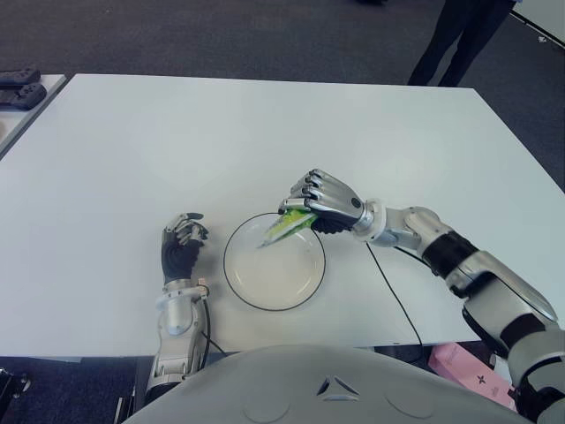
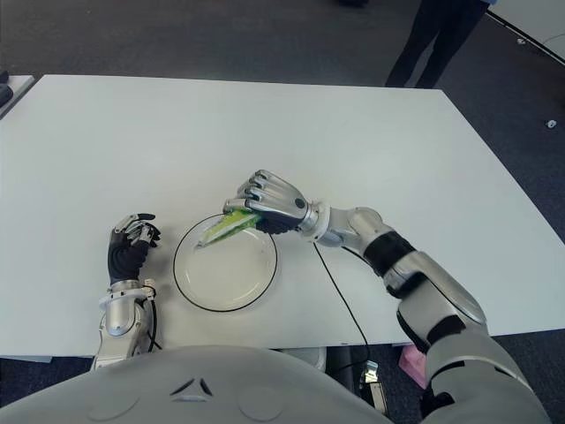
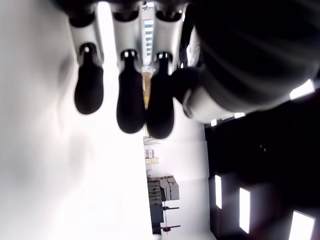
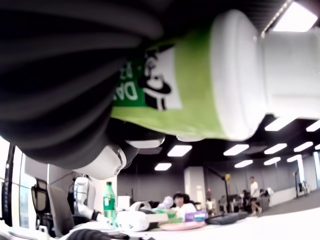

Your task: Put the toothpaste on the table into the plate.

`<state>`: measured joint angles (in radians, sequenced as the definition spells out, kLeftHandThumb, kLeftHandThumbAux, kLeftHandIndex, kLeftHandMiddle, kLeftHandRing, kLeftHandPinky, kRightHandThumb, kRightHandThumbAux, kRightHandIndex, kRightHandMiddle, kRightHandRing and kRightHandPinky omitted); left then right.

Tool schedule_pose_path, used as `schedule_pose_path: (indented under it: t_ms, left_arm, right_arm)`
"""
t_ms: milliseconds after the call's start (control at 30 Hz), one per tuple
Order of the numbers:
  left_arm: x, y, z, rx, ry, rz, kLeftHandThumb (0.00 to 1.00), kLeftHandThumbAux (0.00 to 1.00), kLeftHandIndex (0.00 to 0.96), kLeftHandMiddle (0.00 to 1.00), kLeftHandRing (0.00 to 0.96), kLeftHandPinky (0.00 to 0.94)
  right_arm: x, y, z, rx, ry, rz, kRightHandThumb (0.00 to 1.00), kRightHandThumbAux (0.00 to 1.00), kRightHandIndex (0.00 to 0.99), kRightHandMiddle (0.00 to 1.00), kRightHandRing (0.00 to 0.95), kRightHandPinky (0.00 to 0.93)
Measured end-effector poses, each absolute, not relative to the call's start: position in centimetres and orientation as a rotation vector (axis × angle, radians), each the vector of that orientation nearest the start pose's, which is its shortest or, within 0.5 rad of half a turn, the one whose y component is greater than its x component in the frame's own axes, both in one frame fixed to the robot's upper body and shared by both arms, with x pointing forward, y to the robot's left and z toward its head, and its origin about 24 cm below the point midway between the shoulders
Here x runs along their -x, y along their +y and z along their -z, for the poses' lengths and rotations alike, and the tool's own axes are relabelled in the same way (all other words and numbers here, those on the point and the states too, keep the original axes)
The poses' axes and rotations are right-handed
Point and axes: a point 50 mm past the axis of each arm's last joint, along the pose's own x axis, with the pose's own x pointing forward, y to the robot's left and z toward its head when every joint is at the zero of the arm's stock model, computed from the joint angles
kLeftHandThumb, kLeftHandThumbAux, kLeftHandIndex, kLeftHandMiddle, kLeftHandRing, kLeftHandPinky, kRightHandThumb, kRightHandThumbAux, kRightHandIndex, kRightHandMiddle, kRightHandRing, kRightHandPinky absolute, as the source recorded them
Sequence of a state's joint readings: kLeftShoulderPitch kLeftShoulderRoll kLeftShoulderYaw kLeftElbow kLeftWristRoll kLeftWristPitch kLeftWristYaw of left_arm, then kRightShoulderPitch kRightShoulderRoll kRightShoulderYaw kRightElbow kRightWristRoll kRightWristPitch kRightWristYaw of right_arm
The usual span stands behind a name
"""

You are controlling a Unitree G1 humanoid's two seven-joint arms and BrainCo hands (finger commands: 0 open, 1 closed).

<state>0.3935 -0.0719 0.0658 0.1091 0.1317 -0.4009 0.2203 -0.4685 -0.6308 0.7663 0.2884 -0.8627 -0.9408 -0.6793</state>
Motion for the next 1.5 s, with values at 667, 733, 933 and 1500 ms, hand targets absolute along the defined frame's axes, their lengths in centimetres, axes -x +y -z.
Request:
schedule_pose_path:
  t_ms: [667,733,933,1500]
  left_arm:
    - [-15.6,17.8,2.2,-0.097,0.073,-0.347,0.708,0.718,0.436,0.645,0.641,0.640]
    - [-15.6,17.8,2.2,-0.097,0.073,-0.347,0.708,0.718,0.436,0.643,0.639,0.638]
    - [-15.6,17.8,2.2,-0.098,0.076,-0.347,0.709,0.718,0.435,0.639,0.634,0.637]
    - [-15.6,17.8,2.2,-0.102,0.077,-0.346,0.708,0.718,0.436,0.643,0.637,0.640]
  right_arm:
    - [-21.3,-7.8,-4.1,1.150,-1.131,-1.118,0.705,0.724,0.438,0.904,0.906,0.899]
    - [-21.3,-7.7,-3.5,1.197,-1.110,-1.143,0.705,0.725,0.438,0.903,0.906,0.895]
    - [-21.2,-7.3,-2.1,1.215,-1.056,-1.165,0.703,0.727,0.438,0.856,0.851,0.831]
    - [-21.6,-7.3,-1.1,1.226,-0.955,-1.162,0.194,0.432,0.005,0.005,0.005,0.006]
